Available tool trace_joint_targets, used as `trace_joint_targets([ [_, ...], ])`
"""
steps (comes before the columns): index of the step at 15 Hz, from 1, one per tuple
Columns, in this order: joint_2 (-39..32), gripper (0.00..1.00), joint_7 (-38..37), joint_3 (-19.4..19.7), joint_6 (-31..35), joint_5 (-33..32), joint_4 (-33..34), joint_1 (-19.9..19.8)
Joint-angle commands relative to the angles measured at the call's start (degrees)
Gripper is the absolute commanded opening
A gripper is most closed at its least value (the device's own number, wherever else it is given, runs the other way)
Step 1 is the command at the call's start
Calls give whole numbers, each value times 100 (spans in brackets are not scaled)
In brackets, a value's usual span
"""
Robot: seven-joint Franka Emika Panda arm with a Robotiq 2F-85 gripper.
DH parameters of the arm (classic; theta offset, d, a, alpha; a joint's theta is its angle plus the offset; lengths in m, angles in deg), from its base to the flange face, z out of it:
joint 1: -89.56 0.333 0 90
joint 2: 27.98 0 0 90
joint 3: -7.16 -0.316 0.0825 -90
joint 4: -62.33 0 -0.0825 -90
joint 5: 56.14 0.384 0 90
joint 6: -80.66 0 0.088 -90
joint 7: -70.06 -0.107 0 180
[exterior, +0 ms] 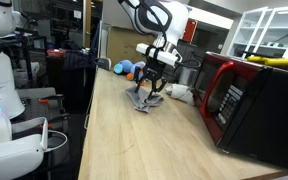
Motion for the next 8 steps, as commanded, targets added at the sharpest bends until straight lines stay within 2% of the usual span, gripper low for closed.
trace_joint_targets([
  [1,205,93,-653,-2,-66,451,95,103],
  [2,234,99,-920,-25,-75,563,106,156],
  [3,259,100,-1204,-64,-89,674,117,224],
  [5,329,100,-1931,-156,-51,843,59,413],
  [8,322,100,-3101,-299,25,772,-20,765],
])
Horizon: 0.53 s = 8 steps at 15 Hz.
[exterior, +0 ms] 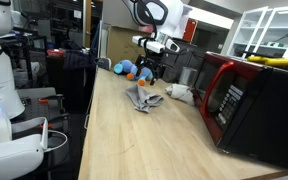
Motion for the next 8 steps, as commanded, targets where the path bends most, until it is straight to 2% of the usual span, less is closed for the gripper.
trace_joint_targets([
  [1,75,100,-1460,-129,86,-92,-172,396],
  [2,42,100,-1844,-158,116,-129,-197,486],
  [3,6,75,-2258,-156,160,-179,-206,573],
  [4,-27,74,-2671,-144,260,-191,-215,638],
  [5,-87,68,-3001,-114,333,-246,-196,674],
  [8,-192,42,-3833,1,655,-331,-156,665],
])
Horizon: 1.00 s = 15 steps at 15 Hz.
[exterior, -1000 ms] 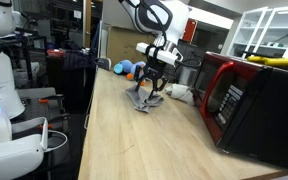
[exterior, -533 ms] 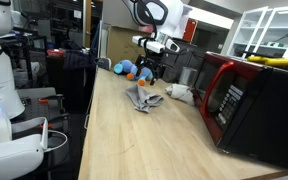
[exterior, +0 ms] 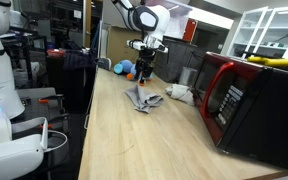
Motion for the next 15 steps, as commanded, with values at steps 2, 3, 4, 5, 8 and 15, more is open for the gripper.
trace_joint_targets([
  [2,-40,27,-1174,254,690,-152,-95,-13],
  [3,-45,20,-1330,307,849,-208,-144,-2],
  [4,-47,13,-1494,358,993,-272,-198,13],
  [5,-55,5,-1607,394,1058,-388,-257,40],
  [8,-47,0,-1819,414,1098,-622,-482,80],
  [15,-51,0,-1913,402,1067,-916,-874,163],
])
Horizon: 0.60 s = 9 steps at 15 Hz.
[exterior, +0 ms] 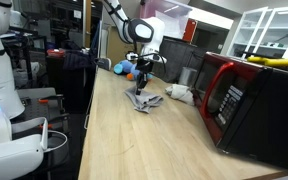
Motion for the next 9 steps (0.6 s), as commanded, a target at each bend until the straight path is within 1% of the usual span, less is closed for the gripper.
trace_joint_targets([
  [1,95,0,-124,43,70,-233,-216,75],
  [4,98,0,-94,64,78,-470,-293,89],
  [7,102,0,-107,116,181,-1064,-409,137],
  [9,109,0,13,103,123,-1363,-472,131],
])
